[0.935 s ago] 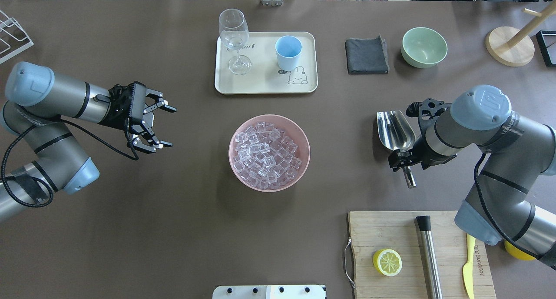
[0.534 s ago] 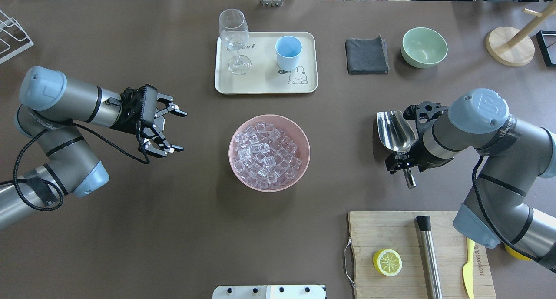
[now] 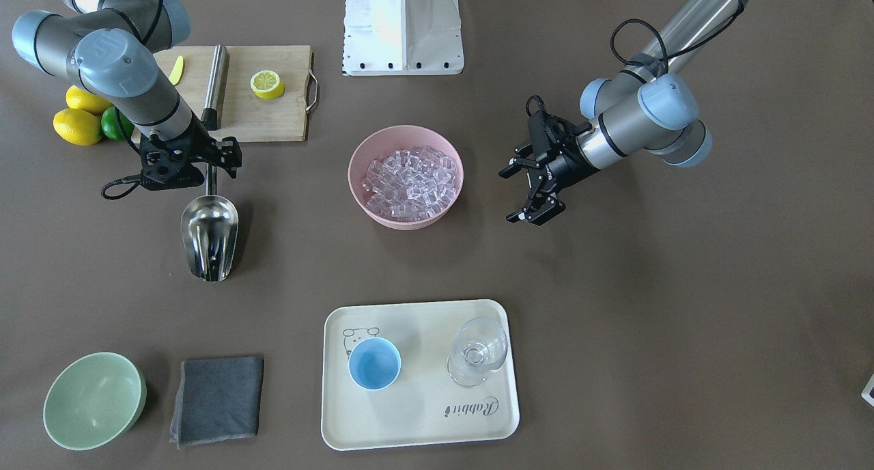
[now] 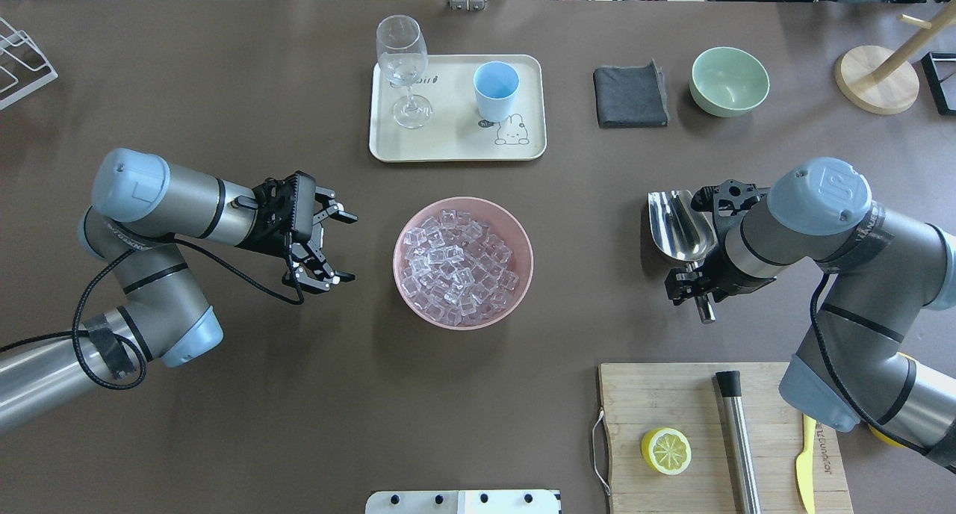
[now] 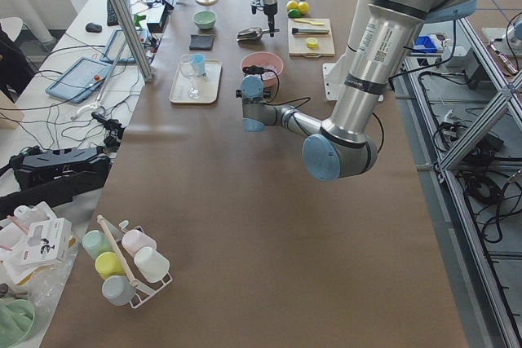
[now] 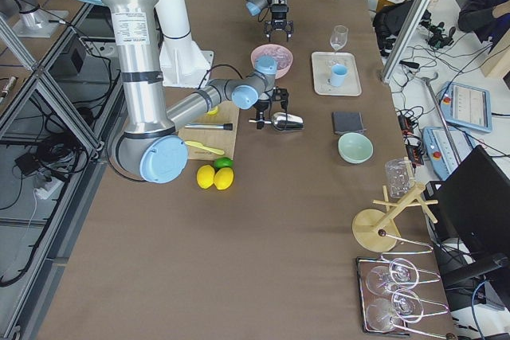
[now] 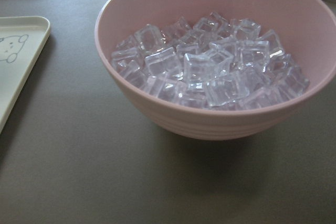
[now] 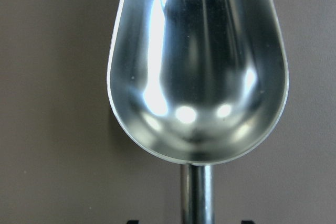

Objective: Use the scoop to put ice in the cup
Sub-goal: 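Grasp scoop handle with right gripper and lift while left gripper settles at bowl rim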

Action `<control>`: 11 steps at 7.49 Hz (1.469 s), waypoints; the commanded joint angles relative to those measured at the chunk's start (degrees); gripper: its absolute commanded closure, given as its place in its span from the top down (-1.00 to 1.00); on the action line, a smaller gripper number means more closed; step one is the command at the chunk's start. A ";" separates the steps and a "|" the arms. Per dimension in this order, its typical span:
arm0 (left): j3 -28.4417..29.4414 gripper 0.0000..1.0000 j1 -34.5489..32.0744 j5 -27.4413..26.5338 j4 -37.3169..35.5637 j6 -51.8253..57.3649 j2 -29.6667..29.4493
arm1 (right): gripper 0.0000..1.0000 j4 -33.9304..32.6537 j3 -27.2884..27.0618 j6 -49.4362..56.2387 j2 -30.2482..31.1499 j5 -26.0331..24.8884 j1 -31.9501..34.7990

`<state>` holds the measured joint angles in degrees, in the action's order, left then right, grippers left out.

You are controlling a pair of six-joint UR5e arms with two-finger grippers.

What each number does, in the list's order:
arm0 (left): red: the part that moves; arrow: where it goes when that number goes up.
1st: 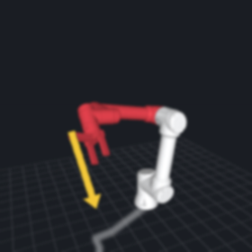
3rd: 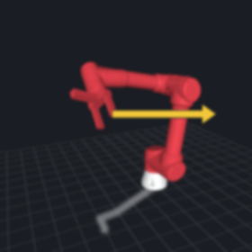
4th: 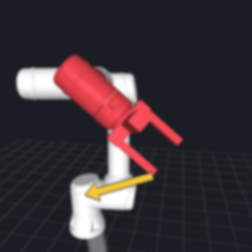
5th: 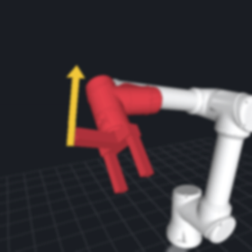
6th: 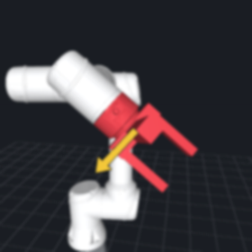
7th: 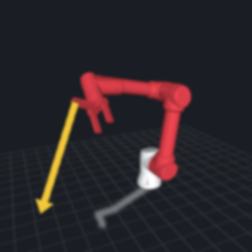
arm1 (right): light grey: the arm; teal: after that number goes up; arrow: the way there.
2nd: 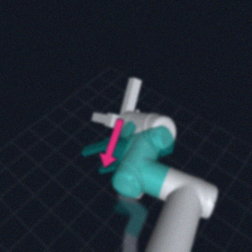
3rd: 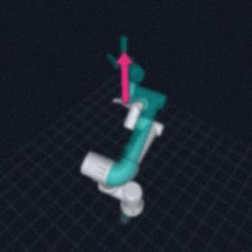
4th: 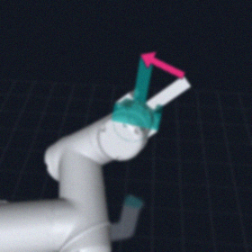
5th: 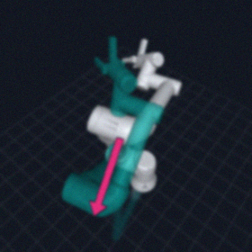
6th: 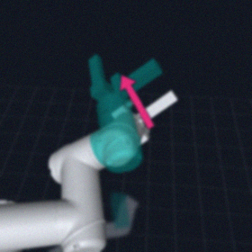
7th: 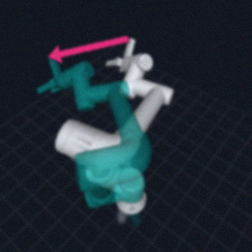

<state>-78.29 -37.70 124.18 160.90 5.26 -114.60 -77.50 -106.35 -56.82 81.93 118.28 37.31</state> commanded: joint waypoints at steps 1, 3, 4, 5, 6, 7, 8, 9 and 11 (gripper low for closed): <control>2.70 0.96 2.45 -0.78 2.57 -0.17 -2.73 | -0.06 -0.10 -0.09 -0.05 0.51 0.11 -0.05; 2.79 0.96 2.71 -1.58 2.32 0.01 -2.74 | -0.79 -0.10 -0.61 0.13 0.95 0.20 -0.05; 3.31 0.96 3.24 -1.39 1.79 -0.17 -2.82 | -1.00 -0.10 -0.79 0.30 0.95 0.37 -0.05; 3.40 0.96 3.33 -1.65 1.79 -0.17 -3.08 | -1.00 -0.45 -1.84 0.83 1.13 0.64 -0.13; 3.84 0.96 3.33 -1.57 2.05 -0.25 -3.17 | -1.00 -0.72 -3.41 1.01 1.91 1.16 -0.05; 3.84 0.96 3.33 -1.48 2.40 -0.34 -3.17 | -1.00 -3.85 -7.08 2.23 2.62 0.73 -0.05; 3.84 0.96 3.33 -1.48 3.19 -3.56 -3.26 | -1.00 -8.49 -9.99 8.94 3.15 0.46 -0.05; 3.93 0.96 3.33 -1.57 6.15 -8.73 -3.44 | -1.00 -10.54 -10.54 18.40 3.33 -1.54 0.13; 4.02 0.96 4.12 -1.65 6.54 -8.87 -3.44 | -1.00 -11.00 -11.16 23.66 3.59 -6.99 0.30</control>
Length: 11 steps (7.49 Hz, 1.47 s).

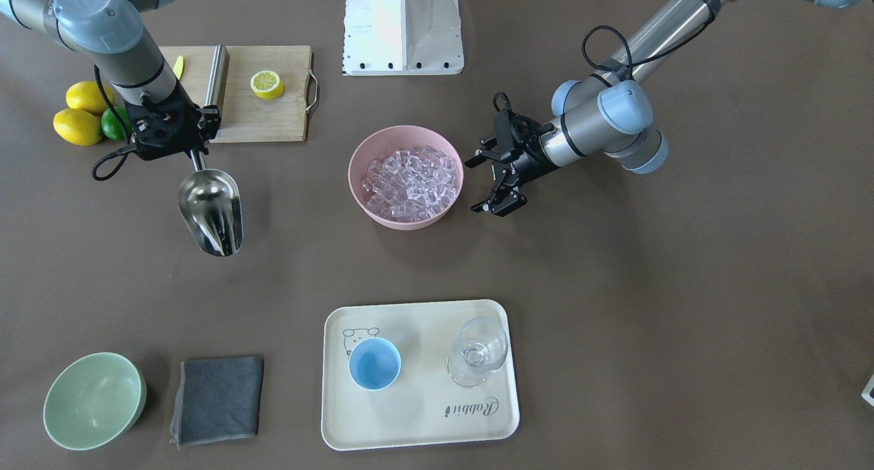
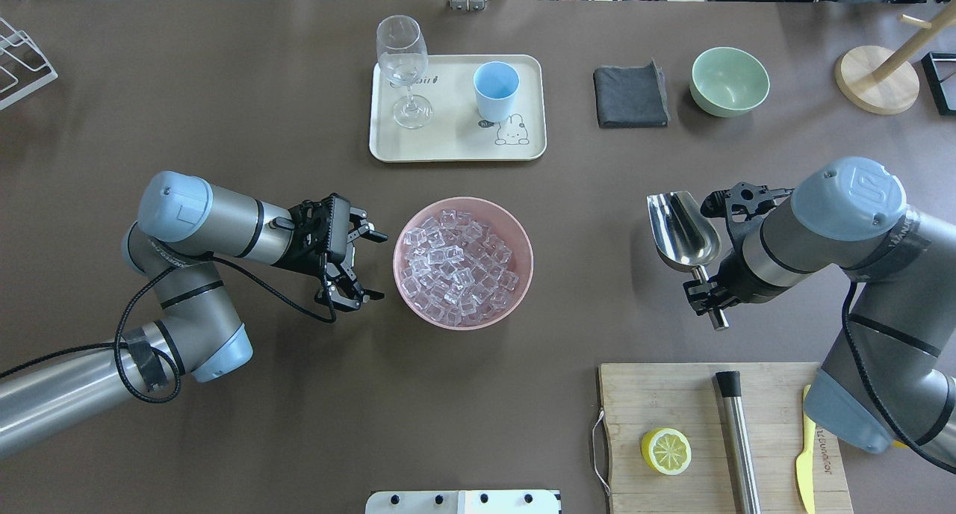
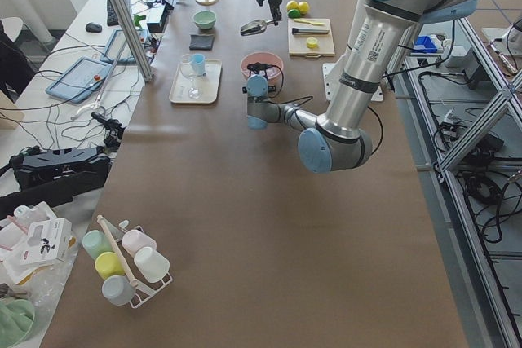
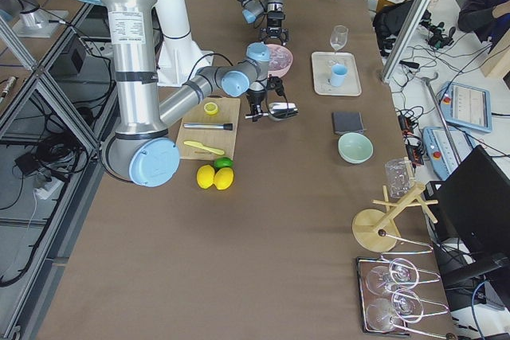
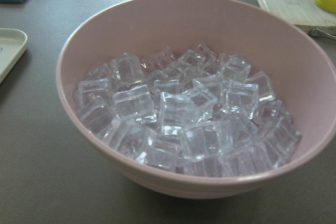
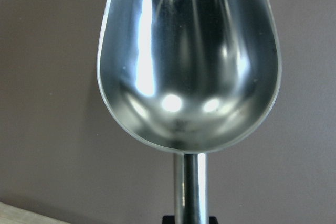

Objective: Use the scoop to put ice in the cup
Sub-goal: 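Grasp scoop handle with right gripper and lift while left gripper settles at bowl rim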

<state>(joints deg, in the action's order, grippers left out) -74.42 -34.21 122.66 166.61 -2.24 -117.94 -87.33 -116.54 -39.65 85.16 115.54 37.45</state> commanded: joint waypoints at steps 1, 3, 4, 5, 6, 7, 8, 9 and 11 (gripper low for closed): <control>0.15 0.96 0.98 -0.14 0.82 -1.36 -0.19 | -1.00 -1.27 -1.32 10.00 0.79 -4.62 0.26; 0.15 0.96 0.99 0.04 0.91 -1.18 -0.01 | -1.00 -5.18 -2.03 17.01 0.01 0.09 4.80; 0.15 0.96 0.90 0.04 1.09 -0.05 0.08 | -1.00 -8.53 -1.85 18.28 -2.00 0.04 5.09; 0.15 0.96 0.73 -0.05 1.18 0.31 0.16 | -1.00 -8.91 -0.37 22.30 -3.06 -0.14 6.05; 0.15 0.96 0.72 -0.22 1.26 0.31 0.16 | -1.00 -12.31 0.52 29.12 -5.33 0.03 7.88; 0.15 0.96 0.72 -0.31 1.35 0.22 0.16 | -1.00 -17.21 0.52 36.85 -7.62 -0.31 8.34; 0.15 0.96 0.64 -0.40 1.96 0.22 0.16 | -1.00 -19.96 0.26 45.89 -8.86 -0.40 8.95; 0.15 0.96 0.64 -0.40 2.49 0.22 0.34 | -1.00 -20.60 0.17 54.42 -10.27 0.21 10.18; 0.15 0.96 0.72 -0.49 2.49 -0.04 0.43 | -1.00 -27.15 1.92 57.06 -17.72 -2.07 10.28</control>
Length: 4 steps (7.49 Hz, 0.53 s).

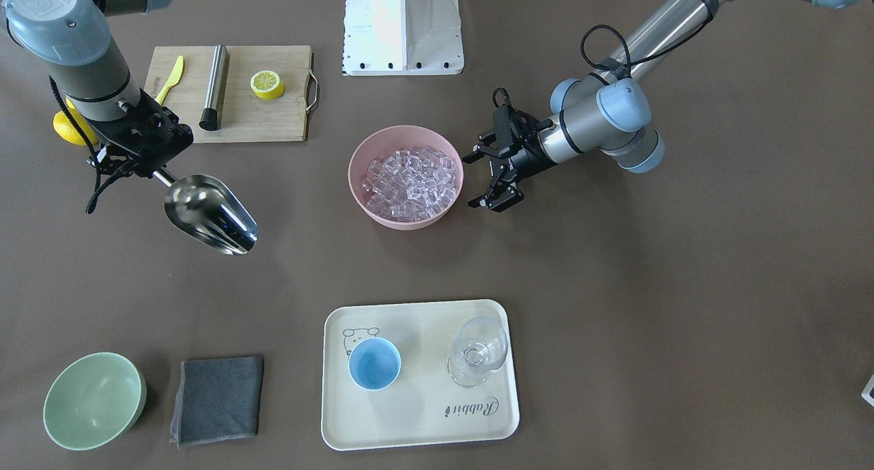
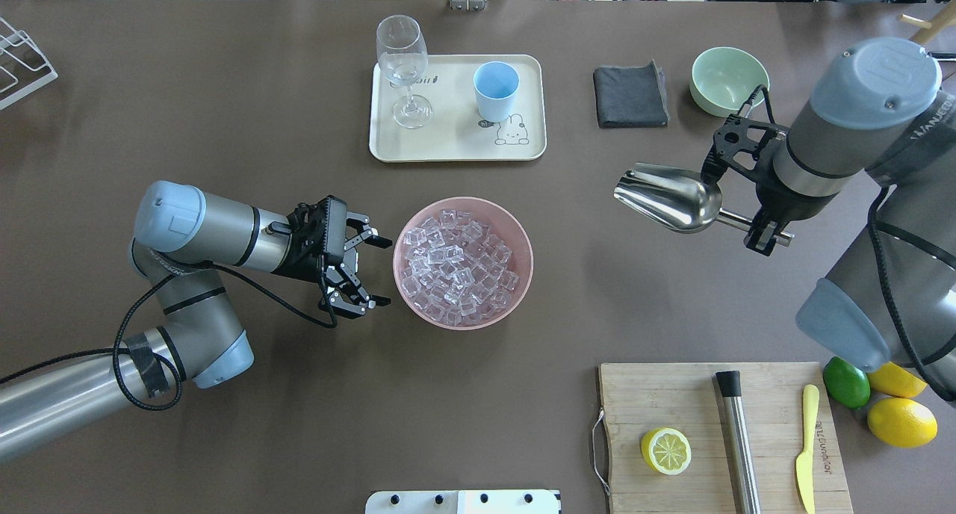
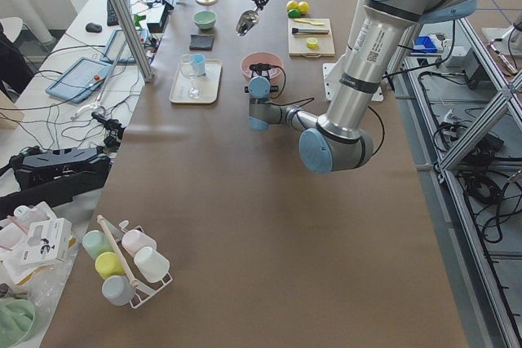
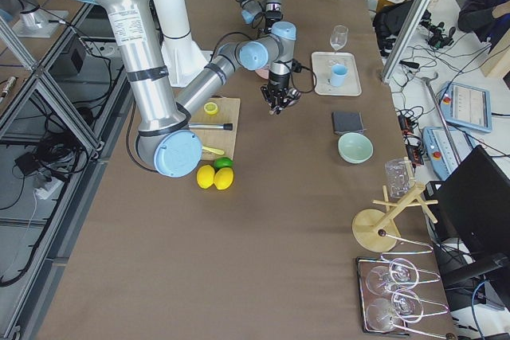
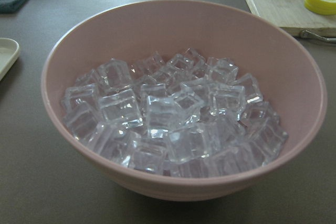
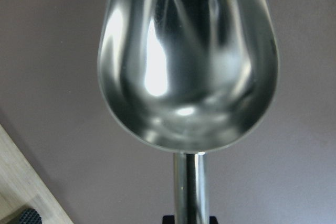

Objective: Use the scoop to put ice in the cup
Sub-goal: 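Carry the scoop with right gripper over the pink bowl of ice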

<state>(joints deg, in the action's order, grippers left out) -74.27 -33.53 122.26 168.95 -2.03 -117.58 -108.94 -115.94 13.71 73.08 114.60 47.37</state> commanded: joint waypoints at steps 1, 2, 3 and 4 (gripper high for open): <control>0.00 0.96 -0.04 -0.18 0.15 -0.42 0.07 | -1.00 -5.84 1.24 4.13 -6.19 -0.96 0.36; 0.00 0.96 0.05 -0.18 0.15 -0.43 0.07 | -1.00 -5.84 -0.15 4.39 -6.37 -1.39 0.36; 0.00 0.96 -0.04 -0.18 0.15 -0.43 -0.01 | -1.00 -9.15 -0.95 4.57 -8.98 -2.44 0.36; 0.00 0.96 -0.04 -0.18 0.23 -0.51 -0.01 | -1.00 -15.62 -0.69 8.48 -13.27 -4.54 0.27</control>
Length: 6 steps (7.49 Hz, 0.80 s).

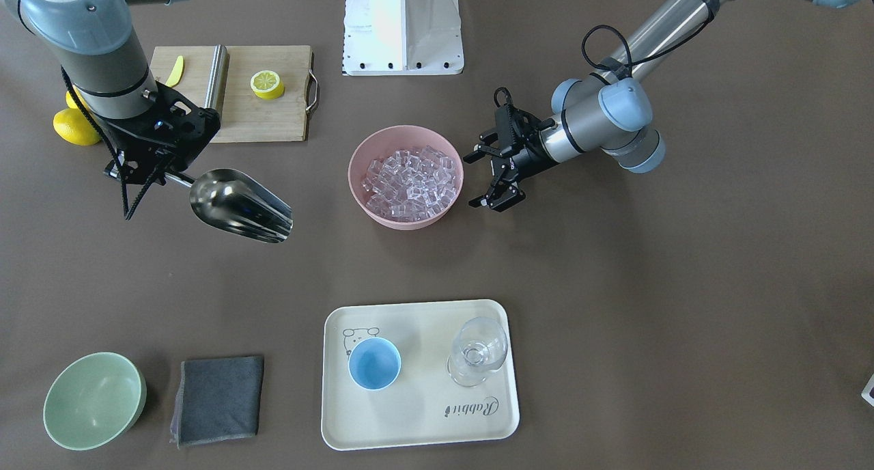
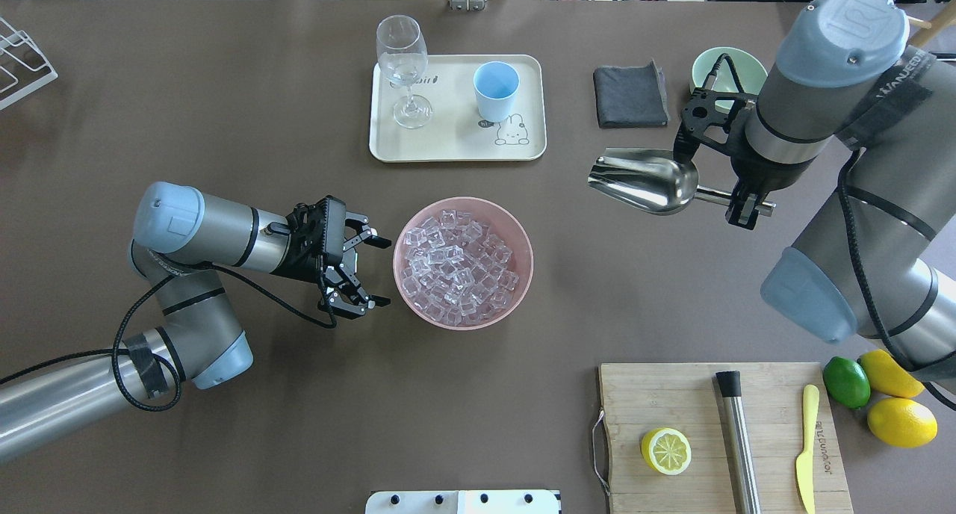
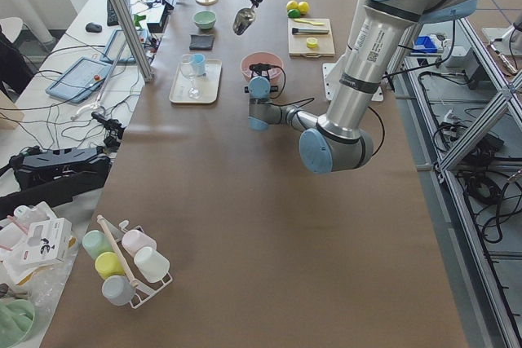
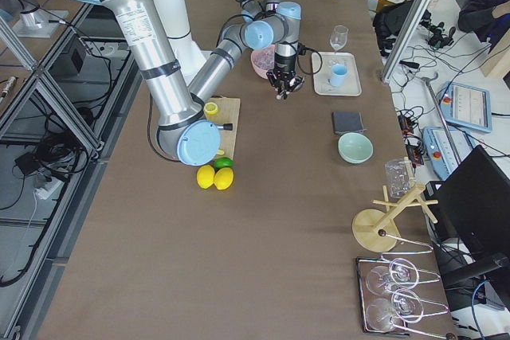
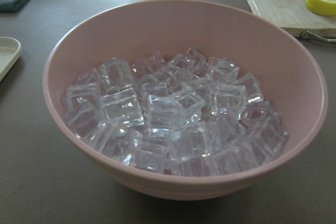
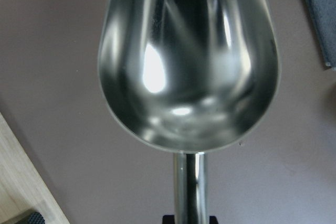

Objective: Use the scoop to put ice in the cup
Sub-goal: 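Carry the scoop with right gripper over the pink bowl of ice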

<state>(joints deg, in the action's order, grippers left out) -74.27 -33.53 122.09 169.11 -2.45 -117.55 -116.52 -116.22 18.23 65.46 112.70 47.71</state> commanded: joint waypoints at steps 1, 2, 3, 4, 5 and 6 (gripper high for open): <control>0.00 0.96 -0.13 -0.18 0.17 -0.10 -0.05 | -1.00 -15.15 0.89 6.09 -10.65 -2.23 -0.08; 0.00 0.96 -0.22 -0.19 0.43 -0.10 -0.05 | -1.00 -17.57 1.34 9.94 -12.09 -0.14 -0.25; 0.00 0.96 -0.22 -0.19 0.52 -0.10 -0.05 | -1.00 -17.68 1.52 11.11 -12.37 0.58 -0.43; 0.00 0.96 -0.22 -0.10 0.52 -0.10 -0.05 | -1.00 -18.03 2.91 12.08 -13.33 0.15 -1.47; 0.00 0.96 -0.13 -0.19 0.52 -0.19 -0.05 | -1.00 -21.60 3.45 12.09 -15.25 -2.90 -3.57; 0.00 0.96 -0.13 -0.19 0.52 -0.19 -0.05 | -1.00 -22.60 3.71 12.09 -15.71 -3.62 -4.72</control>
<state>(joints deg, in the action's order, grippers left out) -74.27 -33.72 121.94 169.62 -2.59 -117.60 -136.06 -113.38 29.90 51.53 111.39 45.45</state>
